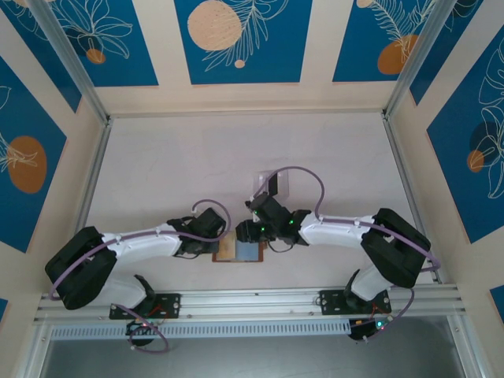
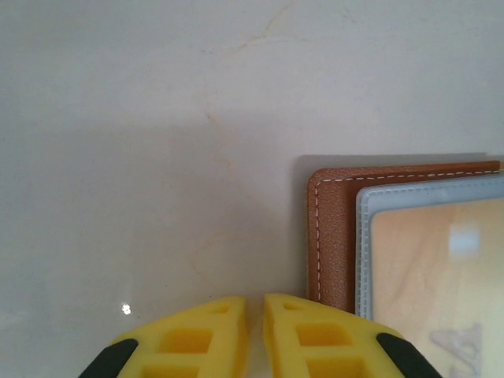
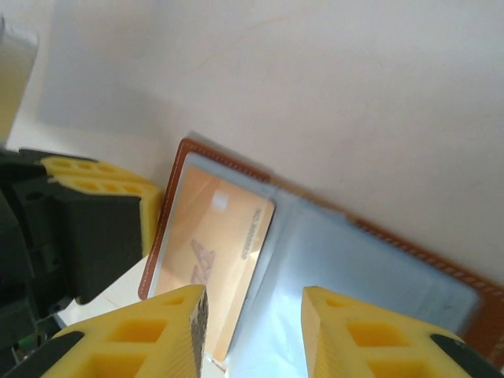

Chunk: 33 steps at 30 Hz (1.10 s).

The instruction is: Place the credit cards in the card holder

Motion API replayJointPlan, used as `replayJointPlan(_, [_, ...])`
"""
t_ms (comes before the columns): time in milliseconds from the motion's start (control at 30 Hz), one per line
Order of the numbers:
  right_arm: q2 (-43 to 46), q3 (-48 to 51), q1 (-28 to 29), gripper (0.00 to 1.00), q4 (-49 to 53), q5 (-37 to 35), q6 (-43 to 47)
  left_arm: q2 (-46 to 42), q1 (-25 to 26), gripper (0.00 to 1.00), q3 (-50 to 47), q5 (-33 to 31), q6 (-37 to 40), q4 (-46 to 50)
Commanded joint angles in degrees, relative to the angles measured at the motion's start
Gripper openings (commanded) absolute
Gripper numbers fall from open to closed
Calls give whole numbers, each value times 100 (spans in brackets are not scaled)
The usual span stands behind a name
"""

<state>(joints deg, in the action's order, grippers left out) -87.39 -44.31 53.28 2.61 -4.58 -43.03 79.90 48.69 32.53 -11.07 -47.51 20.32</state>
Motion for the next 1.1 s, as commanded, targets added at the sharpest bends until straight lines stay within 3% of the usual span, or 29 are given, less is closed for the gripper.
replayJointPlan(0, [-147, -429, -1, 36, 1224, -184, 794, 817, 36, 13, -722, 523, -127, -1253])
replayJointPlan(567, [-1422, -1112, 779, 37, 2175, -1895, 555, 796, 36, 13, -720, 516, -58, -1248])
replayJointPlan(700, [-1771, -1300, 997, 27, 2418, -2177, 366, 755, 36, 13, -731, 511, -60, -1245])
replayJointPlan(867, [-1823, -1282, 1088, 2, 2458, -2286, 141, 691, 35, 14, -757, 493, -65, -1218])
replayJointPlan(1067, [-1272, -1245, 1071, 0, 2458, -2324, 175, 693, 36, 14, -810, 551, -66, -1289])
